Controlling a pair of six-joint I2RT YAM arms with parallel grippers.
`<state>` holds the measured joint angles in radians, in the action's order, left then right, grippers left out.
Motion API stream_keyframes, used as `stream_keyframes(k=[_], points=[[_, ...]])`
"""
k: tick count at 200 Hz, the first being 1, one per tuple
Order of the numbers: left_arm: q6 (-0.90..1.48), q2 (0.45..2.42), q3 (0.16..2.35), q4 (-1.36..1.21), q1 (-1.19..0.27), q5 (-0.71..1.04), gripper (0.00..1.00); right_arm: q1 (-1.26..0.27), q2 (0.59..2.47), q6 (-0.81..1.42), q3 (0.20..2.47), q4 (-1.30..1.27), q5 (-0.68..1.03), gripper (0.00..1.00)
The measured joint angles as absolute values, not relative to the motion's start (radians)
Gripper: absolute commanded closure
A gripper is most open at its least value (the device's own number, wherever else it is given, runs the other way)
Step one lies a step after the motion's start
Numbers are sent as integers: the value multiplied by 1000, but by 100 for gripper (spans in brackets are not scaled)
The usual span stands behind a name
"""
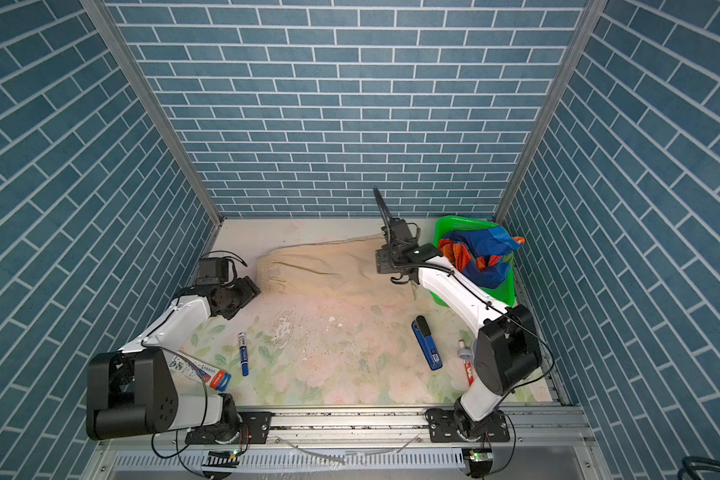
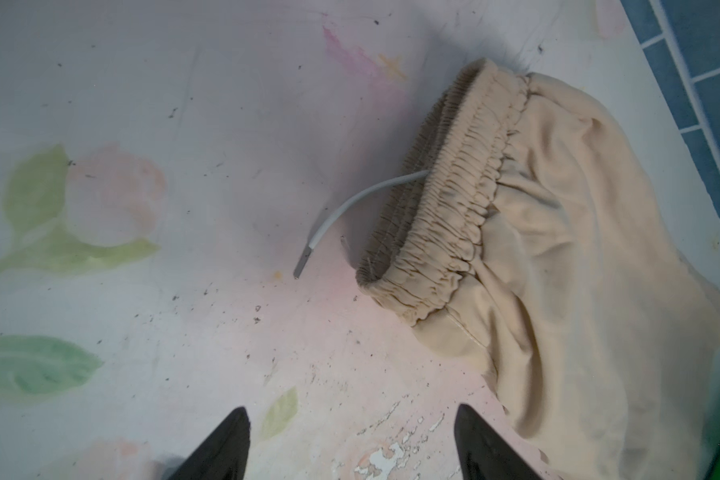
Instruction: Fold and stack the shorts
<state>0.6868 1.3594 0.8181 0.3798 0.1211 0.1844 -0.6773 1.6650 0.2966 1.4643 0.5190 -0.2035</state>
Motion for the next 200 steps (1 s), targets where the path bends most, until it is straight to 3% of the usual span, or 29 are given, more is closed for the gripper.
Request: stream_keyframes(k=[30,44,117,136,143,200], points=[[737,1351,816,332,215,279,22,-855,1853,120,1677,445,-230,19],[769,1338,810,301,256,321,22,-902,1971,61,1771,408,-202,11],[878,1264,740,204,405,407,21,-961,2522,-117,2231,288,-1,8],[887,1269,740,187,415,418,21,-966,2606,-121,2331,275,30,6],[889,1273,740,179,418,424,21,-967,2632,-118,2362,268,37,1],[894,1353,722,120,419,454,21,-975,2715,-121,2453,223,89,1]])
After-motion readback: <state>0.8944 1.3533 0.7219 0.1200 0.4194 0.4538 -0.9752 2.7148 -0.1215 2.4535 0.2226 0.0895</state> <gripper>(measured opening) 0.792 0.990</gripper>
